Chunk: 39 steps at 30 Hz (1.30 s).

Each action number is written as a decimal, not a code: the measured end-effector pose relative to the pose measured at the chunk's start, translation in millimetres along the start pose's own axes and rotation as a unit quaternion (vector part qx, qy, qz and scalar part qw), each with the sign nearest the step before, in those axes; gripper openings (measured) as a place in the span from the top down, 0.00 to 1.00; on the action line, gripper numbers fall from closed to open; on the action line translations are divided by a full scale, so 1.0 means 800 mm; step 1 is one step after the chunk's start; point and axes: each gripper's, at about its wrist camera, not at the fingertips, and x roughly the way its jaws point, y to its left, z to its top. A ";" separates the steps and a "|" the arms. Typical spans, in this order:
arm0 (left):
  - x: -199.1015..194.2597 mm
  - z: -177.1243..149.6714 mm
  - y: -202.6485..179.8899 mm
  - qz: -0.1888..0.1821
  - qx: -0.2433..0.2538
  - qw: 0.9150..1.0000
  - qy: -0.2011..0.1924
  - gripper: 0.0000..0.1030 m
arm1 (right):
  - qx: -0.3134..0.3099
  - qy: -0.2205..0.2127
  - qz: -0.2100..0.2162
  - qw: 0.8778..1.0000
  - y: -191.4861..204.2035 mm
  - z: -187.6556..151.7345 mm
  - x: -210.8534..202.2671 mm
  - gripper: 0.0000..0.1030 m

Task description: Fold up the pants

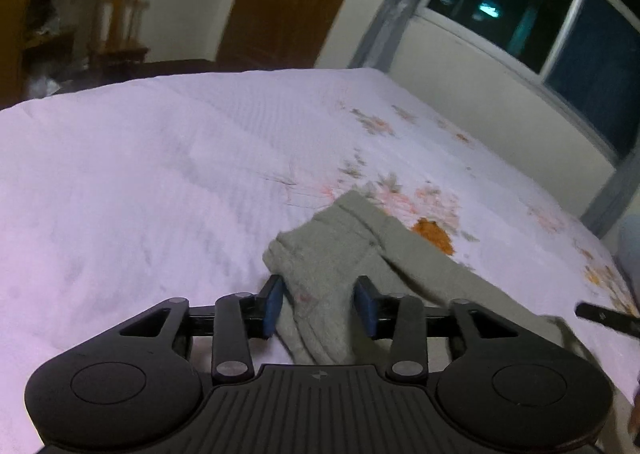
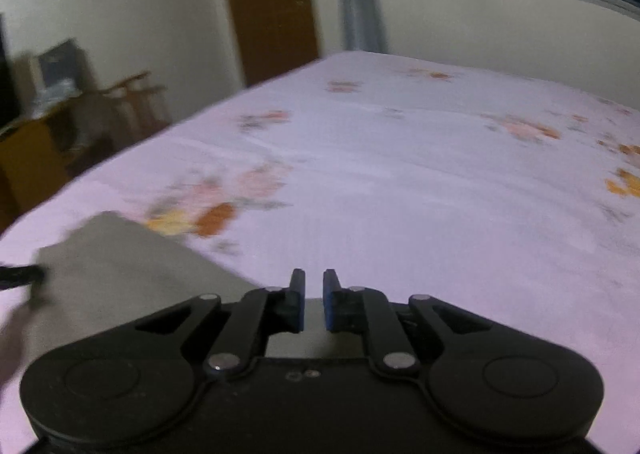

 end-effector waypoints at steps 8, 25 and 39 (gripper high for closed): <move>-0.001 -0.001 0.016 0.024 -0.017 0.999 0.022 0.43 | 0.005 0.082 -0.026 0.996 0.024 -0.027 0.042 1.00; -0.094 -0.043 -0.027 -0.011 0.042 0.999 0.011 0.07 | 0.057 -0.056 -0.073 0.994 0.001 -0.044 -0.144 0.06; -0.076 -0.133 -0.118 -0.057 0.190 0.974 0.109 0.03 | 0.218 0.075 -0.352 0.907 -0.149 -0.272 -0.313 0.19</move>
